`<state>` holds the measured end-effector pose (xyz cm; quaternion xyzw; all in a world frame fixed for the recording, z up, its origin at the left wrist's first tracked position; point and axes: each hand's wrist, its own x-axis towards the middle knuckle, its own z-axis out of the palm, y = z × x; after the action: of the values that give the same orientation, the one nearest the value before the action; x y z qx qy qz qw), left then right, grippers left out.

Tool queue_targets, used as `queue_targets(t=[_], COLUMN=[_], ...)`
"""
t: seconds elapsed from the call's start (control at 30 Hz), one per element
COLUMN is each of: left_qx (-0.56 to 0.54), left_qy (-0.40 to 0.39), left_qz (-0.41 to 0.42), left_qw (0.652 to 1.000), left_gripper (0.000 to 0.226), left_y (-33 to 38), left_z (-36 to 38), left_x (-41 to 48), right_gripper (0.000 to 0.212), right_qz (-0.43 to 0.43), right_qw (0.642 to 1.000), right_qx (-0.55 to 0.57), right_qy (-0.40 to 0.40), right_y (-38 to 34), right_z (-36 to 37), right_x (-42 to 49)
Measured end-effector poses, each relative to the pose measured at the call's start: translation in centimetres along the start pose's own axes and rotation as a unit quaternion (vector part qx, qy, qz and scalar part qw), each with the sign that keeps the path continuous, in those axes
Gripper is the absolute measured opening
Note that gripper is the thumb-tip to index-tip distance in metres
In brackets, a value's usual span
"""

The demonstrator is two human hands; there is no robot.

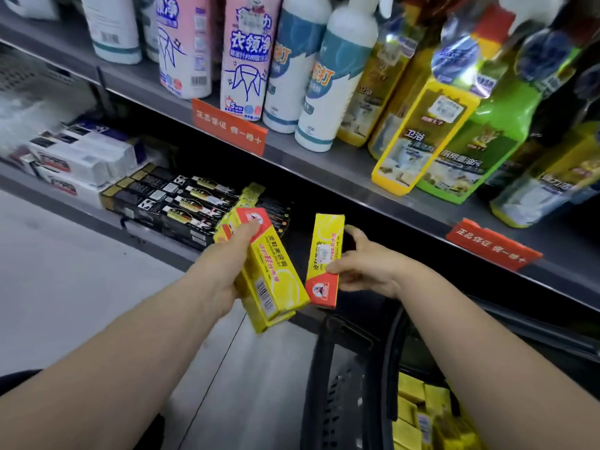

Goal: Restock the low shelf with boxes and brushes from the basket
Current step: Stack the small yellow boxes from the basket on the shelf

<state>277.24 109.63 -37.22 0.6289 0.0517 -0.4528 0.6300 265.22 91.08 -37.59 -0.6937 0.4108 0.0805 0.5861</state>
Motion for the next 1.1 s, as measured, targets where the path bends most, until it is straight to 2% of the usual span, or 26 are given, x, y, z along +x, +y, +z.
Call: queue_targets(t=[0.07, 0.13, 0.23, 0.33, 0.4, 0.43, 0.5, 0.57, 0.63, 0.7, 0.77, 0.87, 1.1], left_qx=[0.008, 0.011, 0.013, 0.034, 0.052, 0.063, 0.089, 0.106, 0.105, 0.097, 0.093, 0.09, 0.079], left_qy=[0.034, 0.055, 0.069, 0.075, 0.08, 0.085, 0.093, 0.1, 0.105, 0.09, 0.073, 0.066, 0.059], left_qz=[0.008, 0.009, 0.008, 0.02, 0.032, 0.031, 0.036, 0.041, 0.039, 0.04, 0.043, 0.044, 0.044], left_qw=[0.999, 0.998, 0.998, 0.996, 0.995, 0.994, 0.991, 0.988, 0.988, 0.99, 0.992, 0.993, 0.994], left_gripper=[0.035, 0.034, 0.037, 0.04, 0.045, 0.052, 0.055, 0.051, 0.052, 0.038, 0.019, 0.012, 0.014], left_y=[0.3, 0.4, 0.7, 0.9, 1.1, 1.1, 1.0, 1.1, 1.3, 1.3, 1.2, 1.2, 1.1], left_z=[-0.8, -1.3, -1.4, -1.3, -1.5, -1.6, -2.0, -2.4, -2.5, -2.6, -2.5, -2.6, -3.0], left_x=[0.8, 1.6, 2.8, 4.0, 4.8, 5.2, 5.9, 6.4, 6.6, 6.9, 7.0, 7.0, 7.3], right_gripper=[0.069, 0.042, 0.013, 0.019, 0.052, 0.06, 0.056, 0.053, 0.05, 0.051, 0.049, 0.033, 0.035], right_qz=[-0.003, 0.0, -0.007, -0.026, -0.028, -0.025, -0.024, -0.018, 0.002, 0.029, 0.055, 0.053, 0.022], right_qw=[1.0, 1.0, 0.994, 0.971, 0.968, 0.972, 0.973, 0.967, 0.96, 0.945, 0.896, 0.816, 0.781], right_qx=[-0.018, -0.026, -0.094, -0.177, -0.17, -0.145, -0.119, -0.149, -0.206, -0.294, -0.435, -0.576, -0.624], right_qy=[-0.019, -0.015, 0.049, 0.16, 0.18, 0.18, 0.195, 0.207, 0.189, 0.139, 0.062, 0.0, -0.016], right_y=[0.2, 0.0, -0.1, 0.3, 0.8, 1.0, 1.5, 2.5, 3.4, 4.3, 5.1, 6.3, 6.9], right_z=[0.1, 0.3, 0.4, 0.2, 0.1, 0.1, 0.1, -0.1, -0.6, -1.0, -1.1, 0.3, 2.9], right_x=[1.9, 3.6, 6.6, 9.8, 11.7, 12.5, 14.0, 15.1, 15.6, 15.5, 15.2, 15.1, 16.2])
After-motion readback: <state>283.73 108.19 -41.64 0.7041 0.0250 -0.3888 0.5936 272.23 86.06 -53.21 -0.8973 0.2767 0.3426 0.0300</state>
